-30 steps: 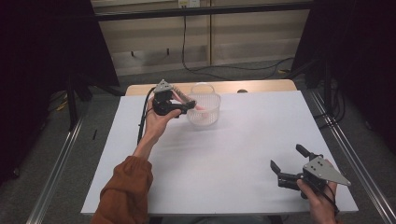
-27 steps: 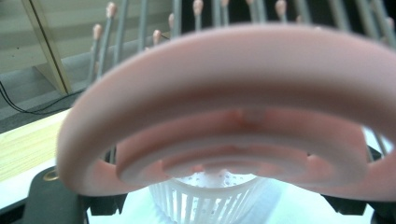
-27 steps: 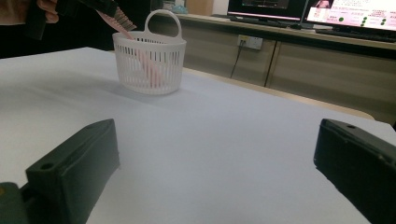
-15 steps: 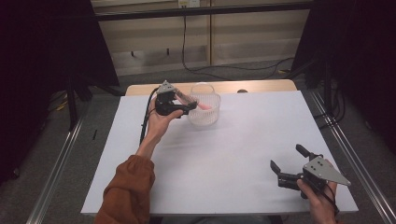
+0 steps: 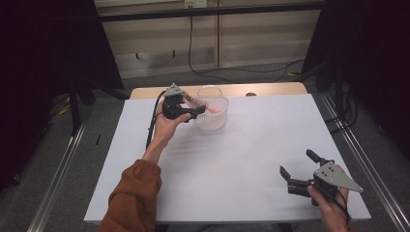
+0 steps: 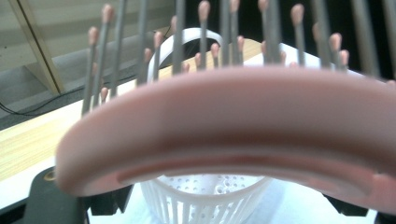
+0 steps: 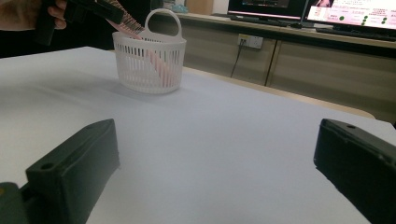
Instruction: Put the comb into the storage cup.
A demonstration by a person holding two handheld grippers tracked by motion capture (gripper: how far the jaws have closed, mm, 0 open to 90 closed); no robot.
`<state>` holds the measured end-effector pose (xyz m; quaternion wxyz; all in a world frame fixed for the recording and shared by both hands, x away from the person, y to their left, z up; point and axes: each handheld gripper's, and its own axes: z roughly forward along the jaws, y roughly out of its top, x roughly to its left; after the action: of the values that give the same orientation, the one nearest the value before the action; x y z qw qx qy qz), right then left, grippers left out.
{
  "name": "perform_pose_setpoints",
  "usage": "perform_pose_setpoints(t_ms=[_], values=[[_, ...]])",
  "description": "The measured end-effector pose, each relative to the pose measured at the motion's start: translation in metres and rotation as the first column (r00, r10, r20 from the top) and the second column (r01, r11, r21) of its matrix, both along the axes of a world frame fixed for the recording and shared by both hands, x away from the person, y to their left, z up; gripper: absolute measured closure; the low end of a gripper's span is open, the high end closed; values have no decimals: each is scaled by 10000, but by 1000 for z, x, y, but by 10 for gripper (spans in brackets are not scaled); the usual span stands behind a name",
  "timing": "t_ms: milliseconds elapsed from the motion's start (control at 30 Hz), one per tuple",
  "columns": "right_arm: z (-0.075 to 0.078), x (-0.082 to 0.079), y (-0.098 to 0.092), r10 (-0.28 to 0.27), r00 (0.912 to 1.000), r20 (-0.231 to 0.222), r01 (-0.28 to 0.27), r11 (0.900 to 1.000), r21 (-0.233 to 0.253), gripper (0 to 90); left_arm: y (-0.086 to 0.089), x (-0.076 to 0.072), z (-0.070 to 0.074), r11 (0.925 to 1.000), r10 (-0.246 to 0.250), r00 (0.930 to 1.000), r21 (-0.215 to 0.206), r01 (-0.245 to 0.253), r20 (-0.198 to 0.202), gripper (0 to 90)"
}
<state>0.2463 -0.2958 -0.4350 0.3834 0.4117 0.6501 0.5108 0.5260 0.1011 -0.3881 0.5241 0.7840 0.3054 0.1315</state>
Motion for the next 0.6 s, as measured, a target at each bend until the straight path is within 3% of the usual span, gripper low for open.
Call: perform_pose_setpoints(t_ms=[67,200,600], values=[[0,0,0,-1,10000,-1,1,10000,-13,0,2,0,0,9991,385,9992,185,-387,122,155],[0,0,0,-1,10000,2,1,10000,-27,0,4,2,-2,9995,300,9995,132,-298,-112,141],[0,0,0,1,10000,18,-1,10000,5,0,2,1,0,9963,831,9957,203,-840,409,96]])
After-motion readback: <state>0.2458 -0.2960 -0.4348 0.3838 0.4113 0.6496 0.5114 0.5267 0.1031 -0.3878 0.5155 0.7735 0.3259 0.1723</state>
